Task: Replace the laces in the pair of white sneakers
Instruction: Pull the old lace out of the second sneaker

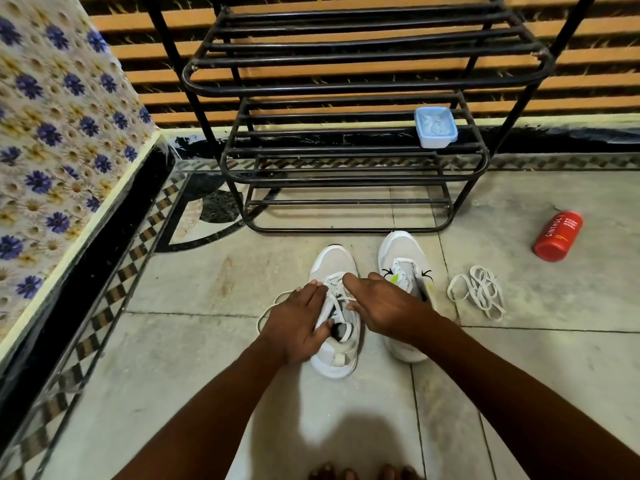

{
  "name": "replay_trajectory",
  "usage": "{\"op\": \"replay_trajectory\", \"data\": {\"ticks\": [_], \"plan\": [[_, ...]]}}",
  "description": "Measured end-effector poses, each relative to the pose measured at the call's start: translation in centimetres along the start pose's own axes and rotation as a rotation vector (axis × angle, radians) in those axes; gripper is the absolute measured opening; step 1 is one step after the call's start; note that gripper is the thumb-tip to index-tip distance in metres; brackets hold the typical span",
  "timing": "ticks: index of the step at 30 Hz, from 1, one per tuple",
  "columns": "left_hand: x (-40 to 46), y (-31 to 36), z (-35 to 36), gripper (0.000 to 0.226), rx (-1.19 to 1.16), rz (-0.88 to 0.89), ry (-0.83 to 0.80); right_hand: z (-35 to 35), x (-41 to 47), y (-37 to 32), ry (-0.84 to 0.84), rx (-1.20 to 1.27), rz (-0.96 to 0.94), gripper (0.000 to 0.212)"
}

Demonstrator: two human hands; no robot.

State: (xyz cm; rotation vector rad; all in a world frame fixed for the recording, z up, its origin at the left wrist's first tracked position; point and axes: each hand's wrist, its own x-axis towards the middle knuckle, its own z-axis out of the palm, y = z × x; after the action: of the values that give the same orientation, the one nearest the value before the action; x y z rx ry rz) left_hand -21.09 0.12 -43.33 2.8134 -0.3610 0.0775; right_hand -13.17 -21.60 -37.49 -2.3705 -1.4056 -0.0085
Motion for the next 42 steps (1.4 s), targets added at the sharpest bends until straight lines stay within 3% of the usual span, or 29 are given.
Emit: {"op": "replay_trajectory", "data": {"ticks": [3,6,11,14,17,20,22,29,31,34,35,38,42], "plan": [[-0.2,-0.2,0.3,0.070,0.002,-0.008,0.003,-0.4,-0.5,-0.2,0.066,0.072,0.047,0.032],[-0.2,-0.4,0.6,0.071,0.002,-0.016,-0.006,0.3,-0.6,0.3,0.047,-0.076,0.010,0.006],[-0.2,-0.2,0.4,0.073,0.014,-0.044,-0.028,-1.1,-0.3,-0.9,0.170,-0.189,0.150,0.026],[-0.1,-0.3,0.5,0.076,-0.004,-0.074,-0.063,-2.8,-0.3,-1.5,0.272,-0.162,0.138,0.027],[-0.2,-0.4,0.6,0.075,-0.026,-0.061,-0.065,-3.3,-0.2,-2.1,0.409,0.233,0.164,0.022],[-0.2,-0.2,0.2,0.072,-0.016,-0.042,-0.042,-3.3,-0.1,-3.2,0.498,0.824,0.396,0.026],[-0.3,-0.3,0.3,0.070,-0.018,-0.022,-0.030,-3.3,-0.2,-3.0,0.492,1.007,0.520,0.030],[-0.2,-0.6,0.7,0.075,-0.029,-0.045,-0.057,-3.3,-0.3,-1.3,0.331,0.813,0.437,0.033],[-0.2,-0.6,0.6,0.075,-0.032,-0.056,-0.062,-3.7,-0.3,-1.4,0.265,0.600,0.348,0.030],[-0.2,-0.3,0.5,0.076,-0.032,-0.051,-0.059,-2.9,-0.6,-1.4,0.092,0.062,0.243,0.007],[-0.2,-0.3,0.4,0.075,-0.029,-0.046,-0.053,-2.5,-0.8,-1.5,0.072,-0.084,0.223,0.014],[-0.2,-0.3,0.4,0.074,-0.029,-0.040,-0.039,-1.2,-1.4,-1.0,0.013,-0.266,0.170,0.031],[-0.2,-0.2,0.4,0.072,-0.022,-0.026,-0.031,-2.6,-0.9,-0.9,0.076,-0.377,0.105,0.012]]}}
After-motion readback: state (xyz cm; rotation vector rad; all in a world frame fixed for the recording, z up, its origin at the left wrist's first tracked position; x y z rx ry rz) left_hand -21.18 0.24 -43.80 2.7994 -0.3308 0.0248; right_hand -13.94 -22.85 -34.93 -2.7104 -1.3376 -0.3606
